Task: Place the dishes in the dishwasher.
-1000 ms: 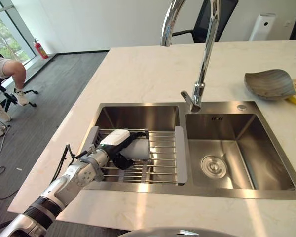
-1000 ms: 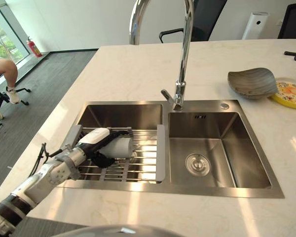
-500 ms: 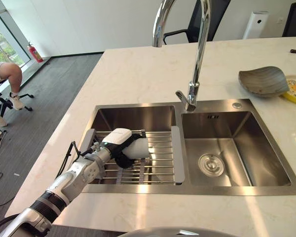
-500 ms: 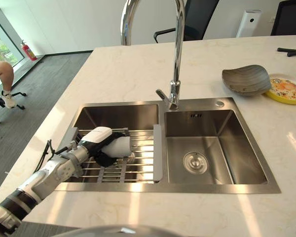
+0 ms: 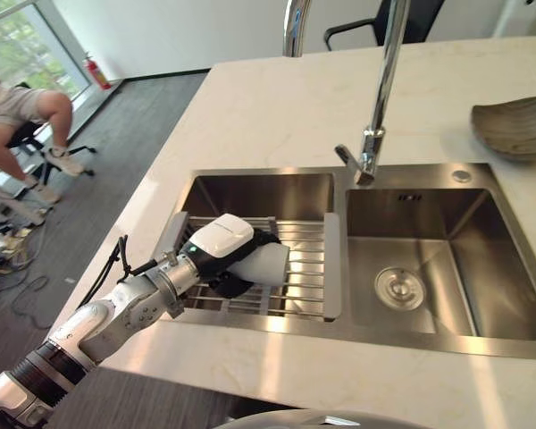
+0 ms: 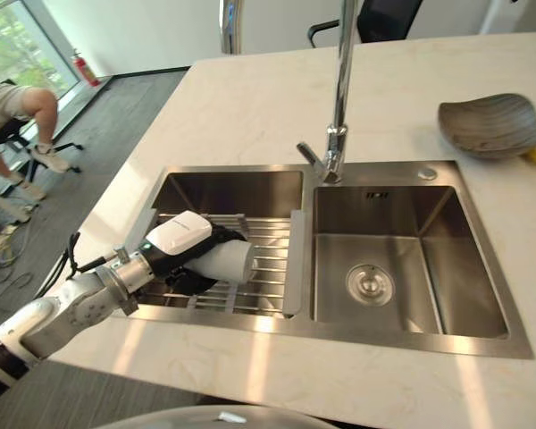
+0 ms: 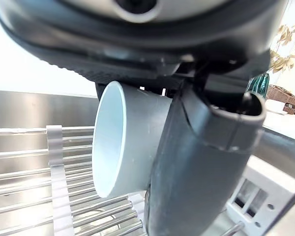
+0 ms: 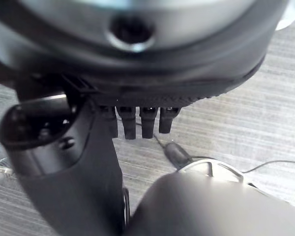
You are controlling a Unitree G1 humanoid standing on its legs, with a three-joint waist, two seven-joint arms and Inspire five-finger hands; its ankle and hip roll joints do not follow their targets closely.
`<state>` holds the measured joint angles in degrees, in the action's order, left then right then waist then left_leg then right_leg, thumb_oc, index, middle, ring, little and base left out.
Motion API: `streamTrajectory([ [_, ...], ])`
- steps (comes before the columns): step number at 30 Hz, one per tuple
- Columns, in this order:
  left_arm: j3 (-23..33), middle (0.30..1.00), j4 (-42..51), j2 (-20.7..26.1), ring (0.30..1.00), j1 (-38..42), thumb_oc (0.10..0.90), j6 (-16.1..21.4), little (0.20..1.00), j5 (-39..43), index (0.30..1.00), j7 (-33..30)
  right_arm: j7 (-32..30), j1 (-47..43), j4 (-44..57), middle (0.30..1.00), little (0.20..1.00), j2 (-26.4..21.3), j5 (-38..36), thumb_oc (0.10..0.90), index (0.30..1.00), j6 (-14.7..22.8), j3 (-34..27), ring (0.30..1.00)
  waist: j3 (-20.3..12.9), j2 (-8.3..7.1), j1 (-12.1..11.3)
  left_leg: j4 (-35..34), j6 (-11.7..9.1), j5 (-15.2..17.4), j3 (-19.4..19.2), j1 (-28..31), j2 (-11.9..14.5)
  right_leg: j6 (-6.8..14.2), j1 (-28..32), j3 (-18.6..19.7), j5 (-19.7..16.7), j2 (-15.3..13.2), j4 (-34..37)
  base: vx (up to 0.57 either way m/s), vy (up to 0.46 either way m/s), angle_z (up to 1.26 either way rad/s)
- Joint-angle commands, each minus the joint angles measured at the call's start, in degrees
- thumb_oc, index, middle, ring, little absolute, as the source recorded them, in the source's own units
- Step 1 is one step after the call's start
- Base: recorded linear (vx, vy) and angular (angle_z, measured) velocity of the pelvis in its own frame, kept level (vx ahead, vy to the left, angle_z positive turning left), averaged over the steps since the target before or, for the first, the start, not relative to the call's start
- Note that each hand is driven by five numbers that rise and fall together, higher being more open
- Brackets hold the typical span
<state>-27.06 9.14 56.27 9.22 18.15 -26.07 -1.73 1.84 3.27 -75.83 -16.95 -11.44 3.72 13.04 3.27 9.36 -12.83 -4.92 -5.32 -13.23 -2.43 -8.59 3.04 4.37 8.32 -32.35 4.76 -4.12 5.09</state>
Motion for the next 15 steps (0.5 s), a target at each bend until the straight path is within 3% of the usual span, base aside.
streamTrajectory([
  [1,4.1,0.3,1.32,0.14,0.3,11.93,0.4,1.55,0.3,4.48,0.3,-4.93,0.27,-0.06,1.64,0.9,0.9,1.95,0.99,0.8,0.9,0.1,0.73,0.9,1.9,-2.09,0.68,8.3,-4.17,10.73,-3.5,1.35,4.03,5.2,-6.88,-2.06,-3.74,-9.09,-0.09,-0.18,-0.123,1.25],
  [3,3.78,0.3,2.03,0.22,0.3,12.73,0.4,1.5,0.3,4.7,0.3,-4.91,0.26,0.13,1.69,0.9,0.9,1.46,0.98,0.8,0.9,0.08,0.5,0.9,1.78,-1.93,1.04,10.3,-3.75,11.84,-4.49,2.0,4.07,4.74,-7.06,-2.76,-3.89,-9.2,-0.09,-0.21,-0.055,0.97],
  [4,2.15,0.3,3.26,-0.16,0.3,14.72,0.4,1.64,0.3,4.69,0.3,-4.65,0.29,0.26,1.75,0.9,0.9,0.73,-0.08,0.8,0.9,0.02,-0.34,0.9,1.4,-1.7,3.01,17.05,-3.18,13.69,-6.83,5.65,5.18,2.69,-7.23,-4.36,-4.26,-9.09,-0.42,-0.21,-0.033,0.29],
  [7,0.63,0.3,3.01,-1.89,0.3,15.6,0.4,1.61,0.3,5.05,0.3,-4.79,0.24,0.4,2.1,0.9,0.9,0.49,-1.12,0.8,0.9,0.0,-1.34,0.9,1.68,-1.13,5.15,23.11,-4.03,14.6,-6.46,9.46,6.83,1.89,-7.5,-6.24,-4.99,-10.1,-2.07,-0.29,0.075,1.09],
  [10,-0.86,0.3,1.74,-4.56,0.3,15.71,0.4,1.83,0.3,6.07,0.3,-4.63,0.43,1.93,2.97,0.9,0.9,0.05,-2.03,0.8,0.9,-0.1,-2.9,0.9,1.5,0.16,9.45,25.24,-5.04,13.22,-7.4,16.96,11.03,2.67,-11.11,-9.2,-6.29,-16.55,-8.36,-0.44,0.338,1.03],
  [12,-1.62,0.3,1.42,-6.44,0.3,14.94,0.4,2.38,0.3,6.37,0.3,-4.05,0.42,2.94,3.03,0.9,0.9,-0.89,-2.02,0.8,0.9,-0.17,-4.29,0.9,1.05,0.54,12.0,23.77,-6.23,13.02,-9.67,21.55,12.68,5.12,-13.31,-11.07,-9.26,-23.2,-11.35,-0.56,0.552,1.43],
  [13,-0.3,0.3,1.86,-6.72,0.3,12.52,0.4,2.66,0.3,6.36,0.3,-3.35,1.0,3.69,3.67,0.9,0.9,-1.2,-0.71,0.8,0.9,-0.5,-5.05,0.9,0.54,1.22,12.36,19.93,-4.21,22.98,-5.53,23.01,7.79,8.75,-15.5,-8.54,-12.38,-27.8,-13.02,-0.44,0.512,0.93],
  [14,-0.1,0.3,2.06,-6.77,0.3,12.21,0.4,2.68,0.3,6.37,0.3,-3.25,1.04,3.82,3.73,0.9,0.9,-1.32,-0.62,0.8,0.9,-0.51,-5.06,0.9,0.44,1.05,12.48,20.07,-3.75,23.37,-5.54,22.98,7.25,9.07,-15.62,-8.44,-12.66,-28.48,-13.26,-0.4,0.525,0.41],
  [15,0.28,0.3,2.77,-6.42,0.3,11.6,0.4,3.15,0.3,6.4,0.3,-2.8,0.95,4.02,3.48,0.9,0.9,-1.59,-0.22,0.8,0.9,-0.69,-5.72,0.9,0.34,1.1,12.49,18.72,-2.06,28.54,-5.24,22.98,4.92,9.54,-16.28,-7.34,-14.11,-31.15,-14.94,-0.45,0.546,0.75],
])
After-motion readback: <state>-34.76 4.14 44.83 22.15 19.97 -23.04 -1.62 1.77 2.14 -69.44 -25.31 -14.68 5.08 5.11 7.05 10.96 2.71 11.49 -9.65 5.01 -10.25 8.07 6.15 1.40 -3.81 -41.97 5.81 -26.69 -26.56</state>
